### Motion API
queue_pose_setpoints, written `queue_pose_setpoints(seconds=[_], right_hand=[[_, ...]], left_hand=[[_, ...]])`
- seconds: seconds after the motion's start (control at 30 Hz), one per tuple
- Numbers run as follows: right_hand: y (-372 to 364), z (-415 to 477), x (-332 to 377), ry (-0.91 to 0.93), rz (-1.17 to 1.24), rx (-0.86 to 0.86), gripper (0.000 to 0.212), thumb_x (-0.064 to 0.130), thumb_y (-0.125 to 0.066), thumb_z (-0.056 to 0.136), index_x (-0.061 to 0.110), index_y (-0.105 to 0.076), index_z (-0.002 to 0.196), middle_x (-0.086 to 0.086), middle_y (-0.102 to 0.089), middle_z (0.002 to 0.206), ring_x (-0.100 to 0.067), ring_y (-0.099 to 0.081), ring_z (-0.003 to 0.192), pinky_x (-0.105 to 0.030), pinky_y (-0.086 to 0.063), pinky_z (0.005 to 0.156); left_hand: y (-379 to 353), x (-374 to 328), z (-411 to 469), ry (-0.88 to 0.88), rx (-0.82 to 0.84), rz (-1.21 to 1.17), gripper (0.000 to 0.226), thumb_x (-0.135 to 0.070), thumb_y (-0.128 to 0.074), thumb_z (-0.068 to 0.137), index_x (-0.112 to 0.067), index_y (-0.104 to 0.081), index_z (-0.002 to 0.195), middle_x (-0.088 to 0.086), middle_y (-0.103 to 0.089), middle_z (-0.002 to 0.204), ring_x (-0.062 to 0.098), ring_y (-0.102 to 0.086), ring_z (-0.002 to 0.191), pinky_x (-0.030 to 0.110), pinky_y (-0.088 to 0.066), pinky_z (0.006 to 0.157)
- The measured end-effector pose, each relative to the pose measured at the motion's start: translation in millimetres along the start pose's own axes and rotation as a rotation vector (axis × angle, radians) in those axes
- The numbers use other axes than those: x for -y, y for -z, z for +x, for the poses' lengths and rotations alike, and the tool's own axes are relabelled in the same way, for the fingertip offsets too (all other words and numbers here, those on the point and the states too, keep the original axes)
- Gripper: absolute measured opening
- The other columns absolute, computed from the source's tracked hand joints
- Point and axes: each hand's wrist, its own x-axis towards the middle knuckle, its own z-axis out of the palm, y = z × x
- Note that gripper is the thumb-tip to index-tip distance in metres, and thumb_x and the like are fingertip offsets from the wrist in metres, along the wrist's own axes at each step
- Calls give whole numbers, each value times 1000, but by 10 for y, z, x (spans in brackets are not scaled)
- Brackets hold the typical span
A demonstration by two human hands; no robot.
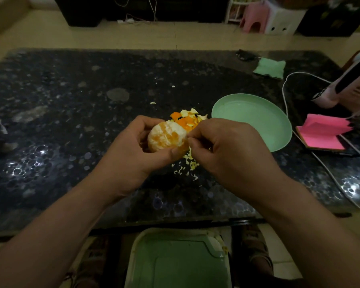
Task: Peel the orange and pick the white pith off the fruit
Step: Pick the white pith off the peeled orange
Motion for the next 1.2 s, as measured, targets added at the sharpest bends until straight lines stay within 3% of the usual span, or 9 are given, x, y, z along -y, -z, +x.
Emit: queue_pose_setpoints(seconds=[0.1, 0.27, 0.47, 0.57, 0.67, 0.83, 1.0, 1.2], right_hand=[[6, 12, -19, -3, 9, -30, 17, 30, -62, 96, 19, -70, 86, 6, -65, 77, -15, -57, 68, -43, -50, 61], [51, -30, -45, -143, 292, -23, 10, 17, -69, 96, 24, -74, 102, 10, -70, 87, -12, -66, 79, -41, -56, 70], [62, -2, -26, -157, 360, -49, 4, 19, -73, 98, 23, -73, 97, 12, -68, 82, -8, -62, 76, -24, -48, 66], [72, 6, -3, -147, 357, -41, 12, 19, -73, 98, 24, -73, 108, 14, -69, 91, -8, -65, 84, -24, -53, 70], [63, 4, 3, -104, 307, -29, 8, 24, -75, 96, 24, -74, 104, 13, -69, 91, -8, -64, 81, -30, -54, 69], [57, -22, 2, -107, 260, -23, 6, 31, -73, 97, 26, -73, 99, 14, -70, 87, -3, -60, 74, -24, -45, 65], [11, -24, 31, -140, 206, -2, 14, 44, -66, 96, 30, -70, 95, 13, -71, 89, -9, -64, 79, -41, -54, 68], [-37, -28, 108, -82, -14, -78, 13, 37, -62, 93, 25, -67, 90, 9, -66, 86, -14, -61, 75, -41, -52, 62]], left_hand=[[20, 17, -7, 3, 25, -11, 71, -34, -99, 62, -22, -64, 122, -4, -78, 113, 14, -75, 100, 24, -60, 80], [52, 44, 28, 62, 44, -274, 64, -32, -85, 66, -16, -67, 125, 7, -77, 117, 21, -75, 106, 29, -60, 83], [73, 66, 76, 101, 113, -434, 64, -24, -79, 74, -10, -65, 135, 15, -73, 130, 27, -72, 116, 36, -61, 93], [95, 87, 78, 109, 120, -423, 60, -20, -79, 76, -12, -66, 135, 15, -72, 131, 28, -71, 116, 40, -61, 99], [93, 88, 85, 112, 100, -396, 53, -12, -73, 83, -10, -65, 135, 15, -73, 128, 28, -72, 113, 37, -62, 94], [82, 92, 79, 103, 56, -322, 60, -25, -86, 73, -15, -68, 129, 12, -74, 126, 29, -73, 115, 35, -61, 89], [42, 67, 54, 30, 16, -165, 58, -21, -84, 76, -17, -65, 130, 5, -76, 123, 23, -73, 114, 28, -60, 88], [4, 46, 20, -38, -37, -1, 69, -40, -93, 69, -27, -63, 130, -5, -75, 118, 16, -74, 109, 26, -60, 84]])
